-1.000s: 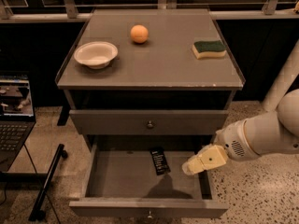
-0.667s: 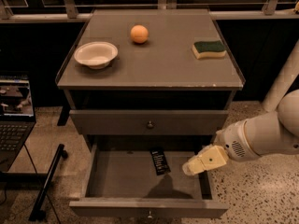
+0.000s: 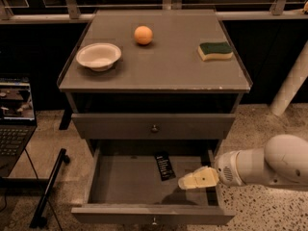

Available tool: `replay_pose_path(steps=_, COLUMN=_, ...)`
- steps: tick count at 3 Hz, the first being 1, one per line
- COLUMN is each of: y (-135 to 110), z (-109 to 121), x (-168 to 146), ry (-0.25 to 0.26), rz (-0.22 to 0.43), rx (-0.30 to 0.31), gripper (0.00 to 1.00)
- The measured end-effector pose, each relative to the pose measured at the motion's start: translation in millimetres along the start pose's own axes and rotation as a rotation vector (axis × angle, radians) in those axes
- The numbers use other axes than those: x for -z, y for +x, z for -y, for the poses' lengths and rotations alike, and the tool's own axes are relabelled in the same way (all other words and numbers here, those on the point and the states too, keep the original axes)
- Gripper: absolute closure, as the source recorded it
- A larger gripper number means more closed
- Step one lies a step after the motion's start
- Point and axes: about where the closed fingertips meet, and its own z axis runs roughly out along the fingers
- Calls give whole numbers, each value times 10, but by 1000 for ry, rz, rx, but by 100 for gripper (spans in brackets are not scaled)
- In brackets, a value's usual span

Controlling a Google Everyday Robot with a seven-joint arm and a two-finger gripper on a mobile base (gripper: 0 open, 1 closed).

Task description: Pick rxbar chocolate from middle drawer and place on counter

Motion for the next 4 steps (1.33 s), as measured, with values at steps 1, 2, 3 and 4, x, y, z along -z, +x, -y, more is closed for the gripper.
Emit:
replay_pose_path(steps=1, y=263, z=253, x=-527, ry=-23, rz=31, rx=-33, gripper=0)
replay_pose_path(steps=2, y=263, z=252, x=-527, ry=-23, rz=31, rx=-33, gripper=0)
replay_pose_path(steps=3, y=308, z=329, x=-688, ry=21, rz=39, rx=-13, gripper=0)
replay_pose_path(steps=4, y=347, z=513, x=-1081, ry=95, rz=34, rx=51, gripper=0)
